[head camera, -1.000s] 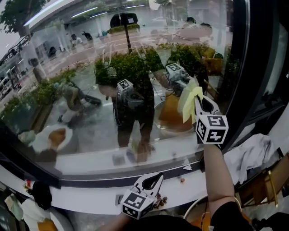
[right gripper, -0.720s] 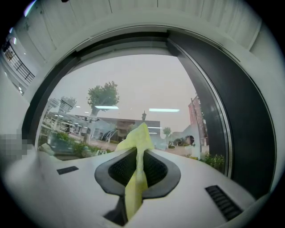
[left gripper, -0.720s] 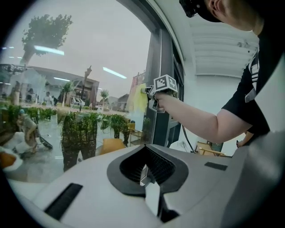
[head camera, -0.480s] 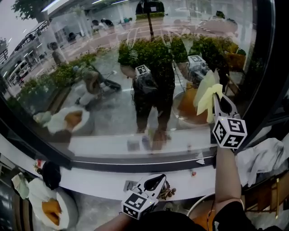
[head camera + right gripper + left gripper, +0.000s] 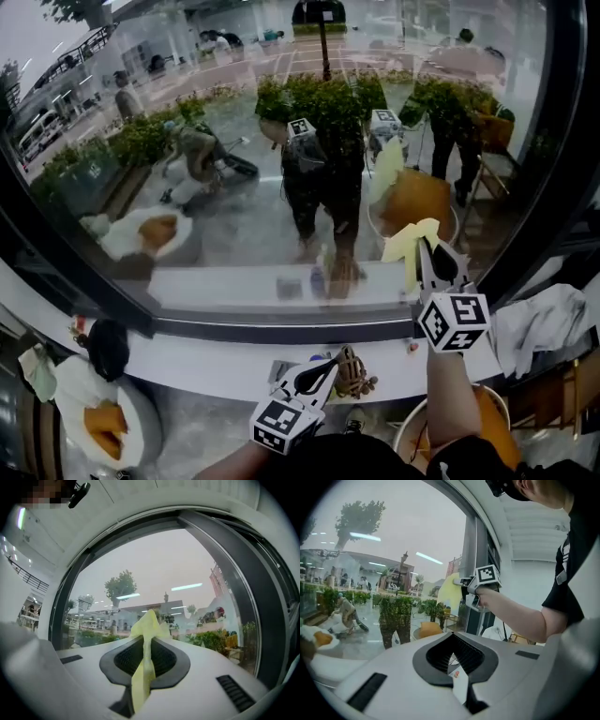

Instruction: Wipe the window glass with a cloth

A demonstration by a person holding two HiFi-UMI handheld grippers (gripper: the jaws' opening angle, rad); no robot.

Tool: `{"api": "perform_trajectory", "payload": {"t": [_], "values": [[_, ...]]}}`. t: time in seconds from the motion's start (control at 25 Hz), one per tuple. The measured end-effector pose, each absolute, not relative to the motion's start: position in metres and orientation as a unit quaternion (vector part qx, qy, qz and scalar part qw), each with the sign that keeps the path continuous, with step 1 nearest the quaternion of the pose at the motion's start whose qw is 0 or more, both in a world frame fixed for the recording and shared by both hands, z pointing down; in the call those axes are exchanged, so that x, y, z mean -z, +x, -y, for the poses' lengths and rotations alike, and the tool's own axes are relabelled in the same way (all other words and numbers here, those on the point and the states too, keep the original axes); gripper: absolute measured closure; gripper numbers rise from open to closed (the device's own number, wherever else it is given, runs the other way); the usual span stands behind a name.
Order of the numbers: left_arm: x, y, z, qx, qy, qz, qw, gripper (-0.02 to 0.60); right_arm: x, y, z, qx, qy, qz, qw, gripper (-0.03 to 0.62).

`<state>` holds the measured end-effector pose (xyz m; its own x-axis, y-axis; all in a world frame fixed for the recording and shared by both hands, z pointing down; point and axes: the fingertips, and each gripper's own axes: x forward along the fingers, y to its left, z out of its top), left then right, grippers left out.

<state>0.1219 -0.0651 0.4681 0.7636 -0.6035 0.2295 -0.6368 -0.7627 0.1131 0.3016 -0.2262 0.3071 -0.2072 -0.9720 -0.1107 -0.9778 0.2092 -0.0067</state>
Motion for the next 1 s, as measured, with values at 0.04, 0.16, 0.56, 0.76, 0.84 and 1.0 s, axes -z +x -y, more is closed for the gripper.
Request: {"api": "perform_trajectory", "payload": {"t": [0.04, 0.16, 0.56, 0.76, 0.84, 1.0], "values": [[-0.468, 0.110, 0.061, -0.089, 0.933, 0.335, 0.093, 0.574, -0.313, 0.285, 0.217, -0.027, -0.625, -0.779, 0.043, 0.542], [-0.471, 0.077, 0.045, -0.084, 0.931, 0.341, 0.097, 0.574, -0.334, 0.237, 0.187, -0.012, -0.616, -0.787, 0.035, 0.542], [-0.482, -0.006, -0.025, -0.063, 0.934, 0.334, 0.106, 0.574, -0.408, 0.115, 0.068, 0.045, -0.607, -0.793, 0.010, 0.542], [-0.495, -0.022, -0.062, -0.076, 0.939, 0.315, 0.112, 0.574, -0.429, 0.083, 0.016, 0.060, -0.607, -0.793, -0.005, 0.542], [-0.498, -0.024, -0.073, -0.077, 0.940, 0.311, 0.121, 0.574, -0.438, 0.075, 0.001, 0.066, -0.607, -0.792, -0.009, 0.542], [-0.505, -0.022, -0.087, -0.082, 0.939, 0.307, 0.129, 0.574, -0.447, 0.065, -0.020, 0.065, -0.606, -0.792, -0.018, 0.542]]}}
